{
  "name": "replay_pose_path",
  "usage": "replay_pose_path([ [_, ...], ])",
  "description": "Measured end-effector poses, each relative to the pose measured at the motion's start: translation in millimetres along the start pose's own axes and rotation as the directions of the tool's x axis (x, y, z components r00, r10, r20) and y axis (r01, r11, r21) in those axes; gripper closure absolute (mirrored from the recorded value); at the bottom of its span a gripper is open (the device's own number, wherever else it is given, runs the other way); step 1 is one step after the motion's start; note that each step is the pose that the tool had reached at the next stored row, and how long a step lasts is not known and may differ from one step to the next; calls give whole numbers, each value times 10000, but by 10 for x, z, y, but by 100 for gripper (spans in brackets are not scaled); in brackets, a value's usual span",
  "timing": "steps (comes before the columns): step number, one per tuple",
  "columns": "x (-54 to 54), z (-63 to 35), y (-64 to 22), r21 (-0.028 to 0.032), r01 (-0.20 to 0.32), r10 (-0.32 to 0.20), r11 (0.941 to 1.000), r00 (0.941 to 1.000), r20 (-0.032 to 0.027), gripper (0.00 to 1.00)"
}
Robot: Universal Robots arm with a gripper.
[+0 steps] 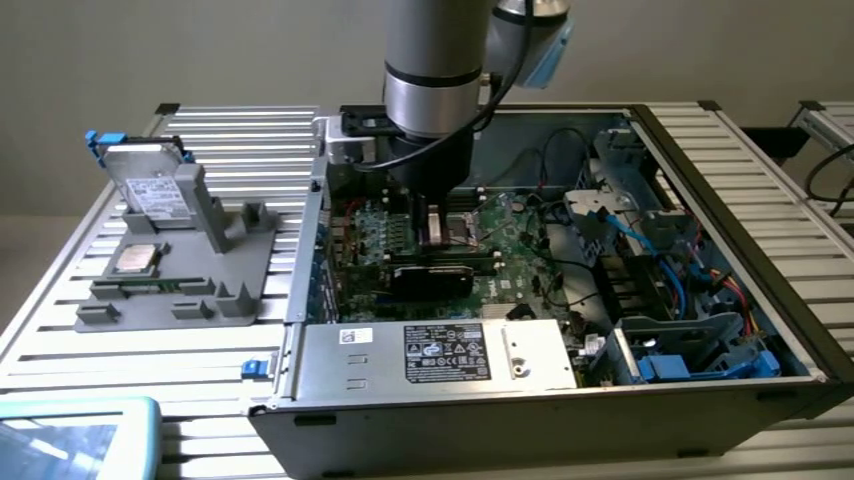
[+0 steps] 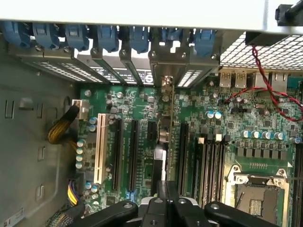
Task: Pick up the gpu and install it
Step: 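Press down on the gpu until it lock into place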
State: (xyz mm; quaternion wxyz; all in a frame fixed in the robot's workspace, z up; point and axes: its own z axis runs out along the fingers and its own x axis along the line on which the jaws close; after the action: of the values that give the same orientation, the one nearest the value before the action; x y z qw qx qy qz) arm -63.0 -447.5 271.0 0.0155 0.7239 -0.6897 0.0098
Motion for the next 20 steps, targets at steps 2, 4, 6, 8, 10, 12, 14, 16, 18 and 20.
replay_pose_path([
  [2, 0, 17, -8, 0, -1, 1, 10000, 10000, 1, 89],
  [4, -1, 34, -8, 0, -2, 2, 10000, 10000, 0, 89],
  [6, -1, 49, -8, -6, -2, 2, 10000, 10000, -1, 89],
  [8, -1, 60, -8, -12, -1, 1, 10000, 10000, -9, 89],
  [10, -1, 72, -8, -16, 0, 0, 10000, 10000, -10, 89],
  [12, -3, 61, -7, -10, -2, 2, 10000, 10000, 10, 89],
  [14, 1, -15, -1, -22, -2, 2, 10000, 10000, 9, 89],
  [16, 5, -86, 16, -27, -1, 1, 10000, 10000, 4, 89],
  [18, 7, -135, 43, -29, -1, 1, 10000, 10000, 2, 89],
  [20, 9, -168, 81, -29, -2, 2, 10000, 10000, 1, 89],
])
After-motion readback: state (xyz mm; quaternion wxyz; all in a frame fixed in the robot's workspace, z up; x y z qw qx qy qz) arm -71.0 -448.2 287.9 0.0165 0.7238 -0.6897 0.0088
